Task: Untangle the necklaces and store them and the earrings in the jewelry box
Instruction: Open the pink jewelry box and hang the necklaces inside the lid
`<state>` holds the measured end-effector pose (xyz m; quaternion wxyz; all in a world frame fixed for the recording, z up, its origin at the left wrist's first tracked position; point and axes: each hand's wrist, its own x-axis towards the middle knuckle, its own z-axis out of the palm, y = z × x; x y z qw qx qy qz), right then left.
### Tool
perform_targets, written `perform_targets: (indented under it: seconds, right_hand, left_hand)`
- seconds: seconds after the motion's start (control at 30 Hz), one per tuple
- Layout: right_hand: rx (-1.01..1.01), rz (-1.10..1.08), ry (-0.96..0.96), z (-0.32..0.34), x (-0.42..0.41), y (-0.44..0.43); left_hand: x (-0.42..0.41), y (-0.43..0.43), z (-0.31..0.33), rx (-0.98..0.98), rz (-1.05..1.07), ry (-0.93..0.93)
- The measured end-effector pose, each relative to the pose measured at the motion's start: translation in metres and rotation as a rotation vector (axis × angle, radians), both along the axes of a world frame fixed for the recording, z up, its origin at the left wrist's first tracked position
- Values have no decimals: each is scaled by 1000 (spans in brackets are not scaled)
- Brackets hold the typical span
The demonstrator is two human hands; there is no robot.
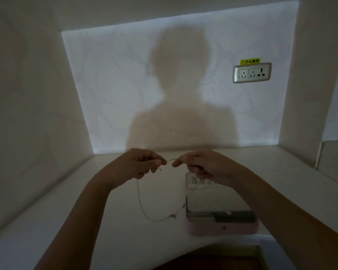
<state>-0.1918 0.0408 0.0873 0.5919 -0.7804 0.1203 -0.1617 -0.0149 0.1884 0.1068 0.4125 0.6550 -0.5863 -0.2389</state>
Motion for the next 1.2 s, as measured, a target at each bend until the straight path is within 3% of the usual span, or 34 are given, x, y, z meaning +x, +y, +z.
perform_targets:
  seconds: [0.2, 0.5, 0.63, 0.8, 1.1, 1.2]
  right_hand:
    - [22, 5, -20, 14, -20, -9]
    - [24, 205, 58, 39, -28, 2]
    - [-25, 124, -70, 60, -33, 4]
    - [-172, -5, -170, 83, -40, -7]
    - [-256, -137, 14, 107, -59, -29]
    - [-246, -226, 7, 106, -61, -44]
  left_hand:
    - [1, -1, 3, -120, -4, 118]
    - [-37, -13, 46, -266, -64, 25]
    - [-50, -21, 64, -283, -35, -93]
    - [-61, -34, 73, -294, -52, -81]
    - [-75, -69, 66, -353, -42, 52]
    - [-76, -88, 54, -345, 52, 41]
